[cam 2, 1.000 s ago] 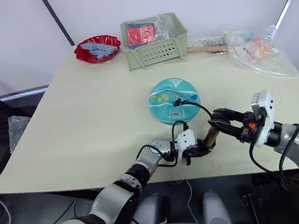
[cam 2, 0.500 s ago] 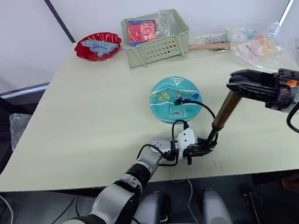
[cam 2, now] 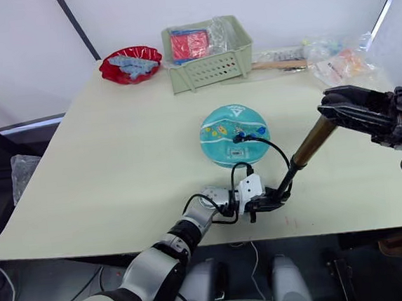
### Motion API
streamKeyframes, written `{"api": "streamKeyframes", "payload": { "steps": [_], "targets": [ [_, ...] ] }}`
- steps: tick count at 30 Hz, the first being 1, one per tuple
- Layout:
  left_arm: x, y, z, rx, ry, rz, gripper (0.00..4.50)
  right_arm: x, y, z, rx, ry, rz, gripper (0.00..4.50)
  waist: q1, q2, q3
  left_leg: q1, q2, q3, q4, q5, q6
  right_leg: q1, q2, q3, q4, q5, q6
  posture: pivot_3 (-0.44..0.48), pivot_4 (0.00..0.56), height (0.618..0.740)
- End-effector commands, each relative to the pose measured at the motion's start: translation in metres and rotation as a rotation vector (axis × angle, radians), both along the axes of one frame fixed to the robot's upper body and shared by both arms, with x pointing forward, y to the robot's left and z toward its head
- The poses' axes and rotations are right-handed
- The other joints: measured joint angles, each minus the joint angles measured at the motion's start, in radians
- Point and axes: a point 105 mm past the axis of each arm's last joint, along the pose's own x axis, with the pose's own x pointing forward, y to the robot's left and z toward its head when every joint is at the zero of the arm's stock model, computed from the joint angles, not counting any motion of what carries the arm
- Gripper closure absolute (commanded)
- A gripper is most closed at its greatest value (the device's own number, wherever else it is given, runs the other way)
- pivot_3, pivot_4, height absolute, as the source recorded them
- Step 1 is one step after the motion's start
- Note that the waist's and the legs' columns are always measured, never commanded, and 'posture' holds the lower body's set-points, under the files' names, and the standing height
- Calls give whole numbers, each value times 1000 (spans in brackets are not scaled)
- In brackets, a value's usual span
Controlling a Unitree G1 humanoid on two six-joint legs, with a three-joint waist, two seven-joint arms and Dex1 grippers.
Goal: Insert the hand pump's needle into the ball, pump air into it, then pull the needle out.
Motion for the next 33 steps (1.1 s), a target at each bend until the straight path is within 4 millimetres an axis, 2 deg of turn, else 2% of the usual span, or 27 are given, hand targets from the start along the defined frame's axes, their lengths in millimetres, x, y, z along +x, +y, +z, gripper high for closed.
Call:
{"api": "streamKeyframes", "payload": {
  "steps": [1,4,6,8,10,13,17,22,28,30,33],
  "targets": [
    [-20,6,-24,51,109,-33,3466,9,3,-40,-101,95,-61,2854,-10,1,-6,1,1,0,0,0,0,1,1,0,0,0,0,0,150,738],
    [-19,6,-24,50,110,-30,3466,9,10,-73,-116,147,-54,2854,-18,-1,-11,7,1,-2,-1,0,0,6,2,0,0,-1,-2,0,150,738],
    [-19,6,-24,50,110,-30,3466,9,13,-89,-133,170,-51,2854,-17,-10,-21,20,1,-2,-10,0,0,13,1,-1,-1,-7,-3,0,150,738],
    [-19,5,-23,50,112,-30,3466,6,18,-112,-153,209,-41,2854,-16,-13,-25,22,2,-6,-13,0,0,14,2,-5,-1,-9,-6,0,150,738],
    [-20,5,-23,49,111,-31,3466,4,22,-125,-156,233,-36,2854,-13,-13,-30,21,3,-8,-14,0,0,14,2,-8,-1,-8,-12,0,150,738],
    [-20,6,-23,53,97,-38,3466,8,23,-130,-140,229,-51,2854,-14,-5,-31,20,3,-9,-14,0,0,14,2,-8,-1,-8,-13,0,150,738],
    [-20,7,-23,54,93,-39,3466,10,25,-131,-110,237,-59,2854,-11,-4,-27,18,3,-10,-14,0,0,13,1,-10,-1,-8,-13,0,150,738],
    [-19,7,-23,51,87,-36,3466,4,35,-155,-174,283,-26,2854,-8,1,-23,16,0,-10,-14,0,0,12,-1,-11,-1,-10,-12,0,150,738],
    [-19,7,-22,51,82,-38,3466,6,39,-157,-177,262,-31,2854,-9,0,-22,16,0,-10,-15,0,0,12,-2,-12,-1,-10,-12,0,150,738],
    [-19,7,-22,51,81,-42,3466,9,38,-149,-166,226,-40,2854,-9,0,-22,16,0,-11,-15,0,0,12,-1,-12,-1,-10,-12,0,150,738],
    [-22,5,-22,50,83,-58,3466,13,30,-118,-119,129,-57,2854,-9,1,-20,16,0,-11,-15,0,0,12,-1,-12,-1,-10,-11,0,150,738]
  ]
}}
